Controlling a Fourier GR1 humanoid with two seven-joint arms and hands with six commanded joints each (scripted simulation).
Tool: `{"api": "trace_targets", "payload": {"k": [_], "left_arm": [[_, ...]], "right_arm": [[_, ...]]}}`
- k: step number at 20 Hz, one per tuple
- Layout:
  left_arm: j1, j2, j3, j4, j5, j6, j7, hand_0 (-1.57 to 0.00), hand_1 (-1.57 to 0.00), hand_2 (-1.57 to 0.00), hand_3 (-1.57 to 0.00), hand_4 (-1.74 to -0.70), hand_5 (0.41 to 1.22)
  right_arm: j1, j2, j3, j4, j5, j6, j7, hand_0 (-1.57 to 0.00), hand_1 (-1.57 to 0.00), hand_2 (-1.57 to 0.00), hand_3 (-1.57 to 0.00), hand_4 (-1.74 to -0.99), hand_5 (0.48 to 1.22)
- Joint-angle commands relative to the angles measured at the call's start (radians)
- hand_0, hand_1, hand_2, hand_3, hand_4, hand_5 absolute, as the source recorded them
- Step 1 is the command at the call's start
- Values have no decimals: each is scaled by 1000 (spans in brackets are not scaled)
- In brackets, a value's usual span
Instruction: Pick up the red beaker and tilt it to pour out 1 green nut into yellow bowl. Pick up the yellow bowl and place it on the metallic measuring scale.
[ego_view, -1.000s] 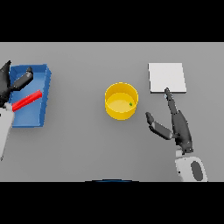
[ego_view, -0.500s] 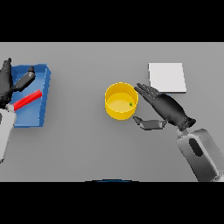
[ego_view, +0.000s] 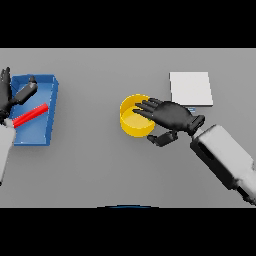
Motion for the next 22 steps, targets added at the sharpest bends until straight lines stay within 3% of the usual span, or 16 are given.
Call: {"api": "trace_targets", "payload": {"k": [1,6,8,12,19,22], "left_arm": [[1,1,1,-4,-2,4,4,0,0,0,0,-746,707],[10,5,0,-12,-4,3,0,1,1,1,1,-738,698],[1,8,0,-17,-4,1,3,1,1,1,1,-741,699],[11,17,10,-12,5,-2,-9,1,1,1,1,-744,697],[7,14,11,-3,5,1,-7,1,1,1,1,-744,697],[5,18,16,7,10,-2,-17,1,1,1,1,-750,701]], "right_arm": [[-12,-1,16,6,7,17,-13,1,1,1,1,-1215,717],[-85,39,62,114,24,61,-30,1,1,1,1,-1238,727],[-109,71,92,152,47,70,-10,1,1,1,1,-1250,733],[-153,82,111,200,63,74,-24,1,1,1,1,-1259,734],[-186,124,128,293,61,127,0,1,1,-9,-47,-1285,753],[-188,128,110,302,46,171,45,-26,-36,-71,-141,-1302,805]]}}
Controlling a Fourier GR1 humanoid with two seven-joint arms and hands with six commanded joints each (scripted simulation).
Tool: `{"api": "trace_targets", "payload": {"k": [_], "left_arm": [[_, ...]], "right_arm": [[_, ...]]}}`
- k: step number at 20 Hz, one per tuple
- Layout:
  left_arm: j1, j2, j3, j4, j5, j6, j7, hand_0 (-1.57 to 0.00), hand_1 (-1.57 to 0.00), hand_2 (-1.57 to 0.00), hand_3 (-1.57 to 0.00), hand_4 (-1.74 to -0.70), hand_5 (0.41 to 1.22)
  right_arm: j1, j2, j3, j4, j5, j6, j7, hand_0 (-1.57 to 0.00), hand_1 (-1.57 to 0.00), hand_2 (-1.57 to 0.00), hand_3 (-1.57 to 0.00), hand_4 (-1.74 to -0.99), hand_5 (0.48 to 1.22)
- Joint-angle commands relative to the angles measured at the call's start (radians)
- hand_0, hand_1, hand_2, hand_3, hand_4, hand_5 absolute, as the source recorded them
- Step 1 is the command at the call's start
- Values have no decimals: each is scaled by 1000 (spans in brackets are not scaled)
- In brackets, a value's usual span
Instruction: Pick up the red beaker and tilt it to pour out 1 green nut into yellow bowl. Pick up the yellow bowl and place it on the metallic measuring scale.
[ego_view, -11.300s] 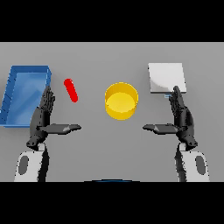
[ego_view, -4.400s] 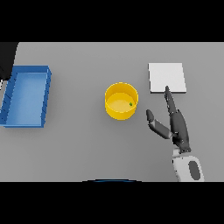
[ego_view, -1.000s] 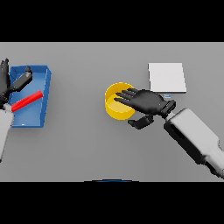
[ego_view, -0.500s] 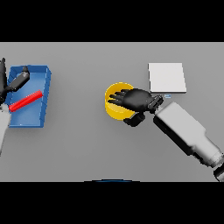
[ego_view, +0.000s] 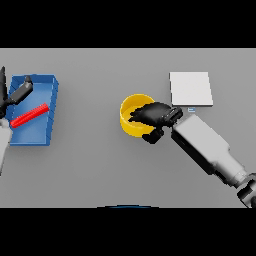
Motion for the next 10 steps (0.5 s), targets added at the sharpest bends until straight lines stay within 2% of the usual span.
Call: {"api": "trace_targets", "payload": {"k": [1,3,4,6,7,8,9,10], "left_arm": [[2,-2,-3,-12,-4,5,2,1,1,1,1,-752,701],[6,2,2,-8,1,4,-8,1,1,1,1,-755,703],[9,3,3,-9,3,1,-6,1,1,1,1,-755,704],[15,4,-3,-19,-6,4,-7,1,1,1,1,-756,701],[12,2,-8,-23,-9,3,1,1,1,1,1,-754,700],[11,4,-5,-12,-10,4,1,1,1,1,1,-751,698],[11,1,-9,-18,-13,7,2,1,1,1,1,-750,695],[5,8,-5,-22,-11,3,6,1,1,1,1,-747,692]], "right_arm": [[0,-1,5,0,3,-3,-7,-161,-135,-147,-182,-1321,839],[13,-9,8,-18,-5,-7,-42,-669,-652,-614,-309,-1394,976],[11,-11,8,-18,-10,2,-54,-849,-836,-806,-399,-1463,1025],[8,-16,11,-20,-15,18,-57,-1109,-1100,-1081,-706,-1557,1096],[5,-12,7,-26,-24,40,-39,-1201,-1195,-1133,-871,-1594,1121],[11,-23,12,-31,-27,36,-52,-1275,-1270,-1176,-1007,-1623,1141],[14,-21,13,-38,-30,35,-34,-1334,-1330,-1205,-1120,-1647,1157],[9,-23,13,-29,-36,33,-43,-1382,-1378,-1234,-1210,-1666,1170]]}}
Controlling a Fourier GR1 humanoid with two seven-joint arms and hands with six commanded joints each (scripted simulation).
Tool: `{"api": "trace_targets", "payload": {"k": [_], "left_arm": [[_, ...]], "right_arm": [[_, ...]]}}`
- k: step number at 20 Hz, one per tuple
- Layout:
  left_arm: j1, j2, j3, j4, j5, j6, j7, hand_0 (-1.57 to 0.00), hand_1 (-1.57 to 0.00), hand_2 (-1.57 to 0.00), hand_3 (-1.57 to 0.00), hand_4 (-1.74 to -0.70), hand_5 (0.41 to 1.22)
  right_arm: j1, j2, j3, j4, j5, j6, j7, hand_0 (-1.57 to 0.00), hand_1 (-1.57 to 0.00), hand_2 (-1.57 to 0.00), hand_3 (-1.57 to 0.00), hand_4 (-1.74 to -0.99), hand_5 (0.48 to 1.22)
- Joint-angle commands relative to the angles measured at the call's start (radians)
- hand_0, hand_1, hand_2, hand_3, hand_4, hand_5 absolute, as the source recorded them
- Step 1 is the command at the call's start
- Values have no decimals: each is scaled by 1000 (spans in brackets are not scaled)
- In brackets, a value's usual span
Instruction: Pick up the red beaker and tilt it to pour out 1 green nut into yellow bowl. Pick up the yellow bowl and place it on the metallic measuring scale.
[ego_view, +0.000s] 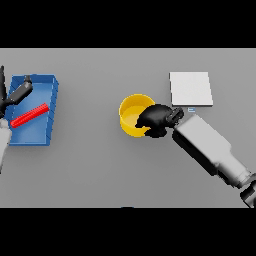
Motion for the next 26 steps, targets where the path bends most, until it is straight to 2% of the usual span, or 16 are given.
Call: {"api": "trace_targets", "payload": {"k": [1,3,5,7,11,12,15,18,20,23,24,25,26], "left_arm": [[2,3,-1,-1,1,-5,0,1,1,1,1,-742,690],[-1,2,-5,4,1,-13,0,1,1,1,1,-735,689],[-7,0,-8,5,-5,-8,6,1,1,1,1,-733,686],[-12,-3,-8,19,-8,-3,5,1,1,1,1,-731,685],[-6,4,0,4,2,-8,-2,1,1,1,1,-733,692],[4,7,1,-4,5,-10,-11,1,1,1,1,-735,690],[-3,3,-5,-6,-5,-2,-3,1,1,1,1,-738,696],[-25,-4,-6,20,-10,2,2,1,1,1,1,-736,697],[-23,0,-1,20,-1,-4,-5,1,1,1,1,-746,697],[-11,18,7,6,0,-11,4,1,1,1,1,-742,704],[7,6,-1,-6,-1,-5,2,1,1,1,1,-744,708],[3,4,-3,-2,-4,-5,2,1,1,1,1,-744,710],[-2,-1,-11,-4,-11,-4,8,1,1,1,1,-744,710]], "right_arm": [[-4,-2,1,10,-1,-6,-11,-1420,-1417,-1253,-1269,-1681,1180],[-7,-6,0,2,-10,-2,-5,-1474,-1472,-1281,-1365,-1702,1195],[-8,-8,-2,8,-18,-13,-21,-1509,-1508,-1288,-1389,-1716,1204],[-5,-21,-2,-22,-20,-13,-13,-1531,-1531,-1306,-1405,-1725,1210],[-13,-46,-37,-91,-47,27,44,-1555,-1554,-1386,-1286,-1735,1217],[-10,-68,-43,-125,-55,45,45,-1558,-1558,-1404,-1266,-1736,1217],[-24,-88,-75,-176,-65,56,86,-1564,-1564,-1414,-1257,-1738,1219],[-29,-109,-102,-183,-69,40,96,-1568,-1568,-1436,-1266,-1740,1220],[-17,-112,-116,-195,-80,33,106,-1569,-1569,-1439,-1376,-1740,1220],[-38,-131,-157,-168,-87,24,126,-1570,-1570,-1482,-1283,-1741,1220],[-42,-157,-176,-165,-93,19,111,-1570,-1570,-1492,-1257,-1741,1221],[-50,-164,-188,-148,-89,5,120,-1570,-1570,-1504,-1239,-1741,1221],[-62,-188,-202,-118,-85,-15,91,-1570,-1570,-1516,-1227,-1741,1221]]}}
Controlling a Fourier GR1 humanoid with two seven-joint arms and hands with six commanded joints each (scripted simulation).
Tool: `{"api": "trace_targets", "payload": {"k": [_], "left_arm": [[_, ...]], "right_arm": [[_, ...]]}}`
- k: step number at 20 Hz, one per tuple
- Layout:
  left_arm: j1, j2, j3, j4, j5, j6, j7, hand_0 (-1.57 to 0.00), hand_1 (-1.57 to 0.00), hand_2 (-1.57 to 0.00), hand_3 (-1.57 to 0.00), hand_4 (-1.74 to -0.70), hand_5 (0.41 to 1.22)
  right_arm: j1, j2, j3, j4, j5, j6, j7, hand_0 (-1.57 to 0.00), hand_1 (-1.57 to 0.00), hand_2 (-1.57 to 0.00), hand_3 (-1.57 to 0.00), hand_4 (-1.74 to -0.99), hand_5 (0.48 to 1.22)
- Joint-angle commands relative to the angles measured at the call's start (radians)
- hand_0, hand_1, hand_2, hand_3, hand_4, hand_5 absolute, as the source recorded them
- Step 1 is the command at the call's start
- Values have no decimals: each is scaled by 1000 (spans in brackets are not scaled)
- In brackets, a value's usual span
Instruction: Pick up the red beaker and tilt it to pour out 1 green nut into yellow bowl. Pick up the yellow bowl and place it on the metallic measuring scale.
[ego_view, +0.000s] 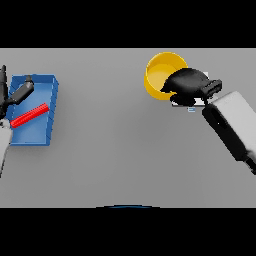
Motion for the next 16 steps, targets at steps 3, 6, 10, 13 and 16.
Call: {"api": "trace_targets", "payload": {"k": [3,6,10,13,16], "left_arm": [[6,10,7,-18,3,-4,18,1,1,1,1,-741,706],[-8,11,12,-3,8,-8,9,1,1,1,1,-734,697],[-4,10,10,-7,3,-5,11,1,1,1,1,-725,685],[5,16,13,-22,7,-11,21,1,1,1,1,-724,681],[-2,14,10,-22,-1,-7,33,1,1,1,1,-722,679]], "right_arm": [[-13,-23,-28,80,13,-54,-21,-1571,-1571,-1540,-1198,-1741,1221],[-32,-29,-58,170,12,-102,-42,-1571,-1571,-1501,-1175,-1741,1221],[-42,-24,-74,302,38,-180,-54,-1571,-1571,-1478,-1230,-1741,1221],[-42,-18,-81,381,46,-217,-79,-1571,-1571,-1425,-1315,-1741,1221],[-41,-2,-84,438,52,-246,-84,-1571,-1571,-1397,-1352,-1741,1221]]}}
